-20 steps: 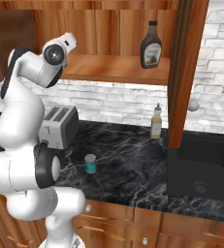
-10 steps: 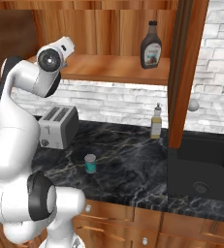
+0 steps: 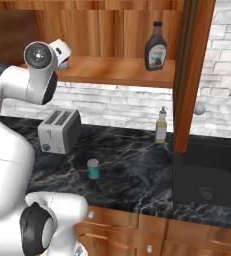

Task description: Pick the cans from the counter and place them in their designated side in the cabinet.

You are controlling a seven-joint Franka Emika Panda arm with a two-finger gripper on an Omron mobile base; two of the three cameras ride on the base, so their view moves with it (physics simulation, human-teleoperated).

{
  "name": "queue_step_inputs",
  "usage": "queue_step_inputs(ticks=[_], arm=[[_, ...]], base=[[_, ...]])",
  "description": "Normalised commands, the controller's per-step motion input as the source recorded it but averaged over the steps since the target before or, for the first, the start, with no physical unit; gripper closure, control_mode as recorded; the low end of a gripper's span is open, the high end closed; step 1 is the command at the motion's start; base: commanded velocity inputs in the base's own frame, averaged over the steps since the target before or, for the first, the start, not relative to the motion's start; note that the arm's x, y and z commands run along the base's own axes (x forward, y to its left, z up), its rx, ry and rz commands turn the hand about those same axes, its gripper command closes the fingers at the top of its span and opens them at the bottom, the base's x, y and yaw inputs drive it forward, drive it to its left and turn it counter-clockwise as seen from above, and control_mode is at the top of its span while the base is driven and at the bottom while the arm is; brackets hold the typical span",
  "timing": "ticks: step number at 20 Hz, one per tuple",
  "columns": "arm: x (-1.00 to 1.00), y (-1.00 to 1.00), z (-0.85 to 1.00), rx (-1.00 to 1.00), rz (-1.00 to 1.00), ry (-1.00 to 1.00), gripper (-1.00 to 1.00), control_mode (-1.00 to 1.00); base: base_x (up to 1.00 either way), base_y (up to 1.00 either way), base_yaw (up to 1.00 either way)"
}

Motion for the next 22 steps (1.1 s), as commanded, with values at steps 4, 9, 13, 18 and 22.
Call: queue_step_inputs(ticks=[4,9,13,18,22], arm=[[-0.64,-0.16,-0.08,-0.08,0.0,0.12,-1.0,-1.0],[-0.64,-0.21,-0.31,-0.06,0.0,-0.01,-1.0,-1.0],[-0.56,-0.12,-0.29,-0.05,0.0,-0.05,-1.0,-1.0],[-0.34,0.04,-0.22,0.02,-0.03,-0.05,-1.0,-1.0],[-0.3,-0.05,-0.22,0.0,-0.12,0.0,-1.0,-1.0]], base=[[0.0,0.0,0.0],[0.0,0.0,0.0],[0.0,0.0,0.0],[0.0,0.0,0.0],[0.0,0.0,0.0]])
